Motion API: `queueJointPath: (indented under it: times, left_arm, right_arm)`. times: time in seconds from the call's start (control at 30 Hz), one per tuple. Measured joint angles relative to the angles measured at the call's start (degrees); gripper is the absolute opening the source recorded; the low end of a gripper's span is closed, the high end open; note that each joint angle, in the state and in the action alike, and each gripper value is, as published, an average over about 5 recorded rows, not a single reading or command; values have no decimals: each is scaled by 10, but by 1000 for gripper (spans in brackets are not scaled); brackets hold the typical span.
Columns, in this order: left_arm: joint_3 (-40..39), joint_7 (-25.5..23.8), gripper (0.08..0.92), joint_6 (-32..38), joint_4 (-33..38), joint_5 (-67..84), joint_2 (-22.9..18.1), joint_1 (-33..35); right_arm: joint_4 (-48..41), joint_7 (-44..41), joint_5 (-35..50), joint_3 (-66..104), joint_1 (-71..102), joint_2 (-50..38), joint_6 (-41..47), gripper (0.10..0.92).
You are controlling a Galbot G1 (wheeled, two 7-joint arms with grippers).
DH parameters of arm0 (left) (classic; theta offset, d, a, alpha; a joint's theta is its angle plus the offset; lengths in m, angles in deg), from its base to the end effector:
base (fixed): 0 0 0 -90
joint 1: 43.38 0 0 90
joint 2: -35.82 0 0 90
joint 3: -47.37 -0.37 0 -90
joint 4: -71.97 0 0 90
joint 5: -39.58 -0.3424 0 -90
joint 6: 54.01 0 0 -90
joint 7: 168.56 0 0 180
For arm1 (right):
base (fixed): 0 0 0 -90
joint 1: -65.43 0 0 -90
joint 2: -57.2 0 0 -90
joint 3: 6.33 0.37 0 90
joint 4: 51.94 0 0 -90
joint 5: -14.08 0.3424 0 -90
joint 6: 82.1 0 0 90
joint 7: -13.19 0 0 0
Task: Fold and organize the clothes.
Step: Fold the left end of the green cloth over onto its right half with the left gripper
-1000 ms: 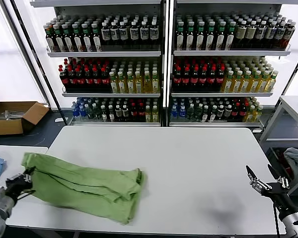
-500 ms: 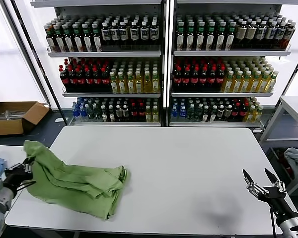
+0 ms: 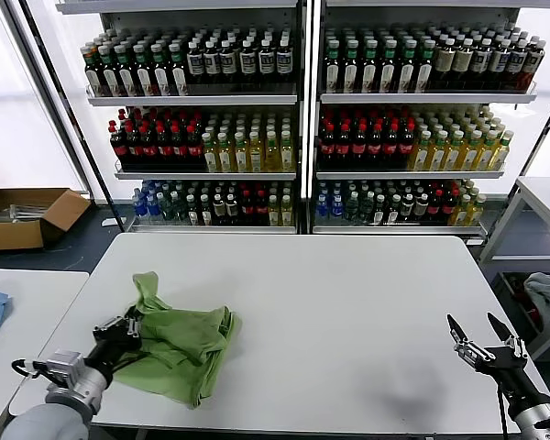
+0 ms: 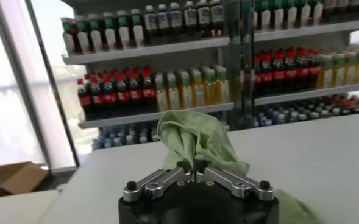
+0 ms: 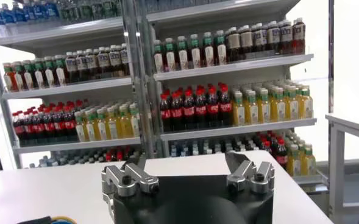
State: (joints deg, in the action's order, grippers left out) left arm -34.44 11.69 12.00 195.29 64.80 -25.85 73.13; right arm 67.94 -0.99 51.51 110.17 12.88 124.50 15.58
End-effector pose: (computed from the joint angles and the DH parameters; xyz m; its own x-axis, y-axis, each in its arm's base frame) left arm 0.1906 0.1222 -0.2524 -0.9471 0.1179 0.2985 0.1447 0.9870 0.0694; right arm 0.1301 -0.1992 -0.2670 -0.9908 -0.0922 0.0994 -0.0819 0.9912 0.1037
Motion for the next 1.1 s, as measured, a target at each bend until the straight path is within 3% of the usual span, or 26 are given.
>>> queueJointPath:
  times: [0.3,0.4,0.8,1.1]
  left_arm:
    - [-70,-2,105,-4,-9,-30,-57,1]
    - [-88,-6,144,-6,-17,-41,-74,3]
    - [-148,2,478,-15,-16,-58,-118,8]
    - [-164,13,738,-10,18,-4,-121,8]
  right_arm:
    - [-5,0,-1,0,-2,1,0,823]
    - [-8,0,-2,-2,-4,2,0,823]
    - [-13,0,-8,-13,-11,6,0,823]
    - [-12,-1,-7,-9,-6,6,-3,823]
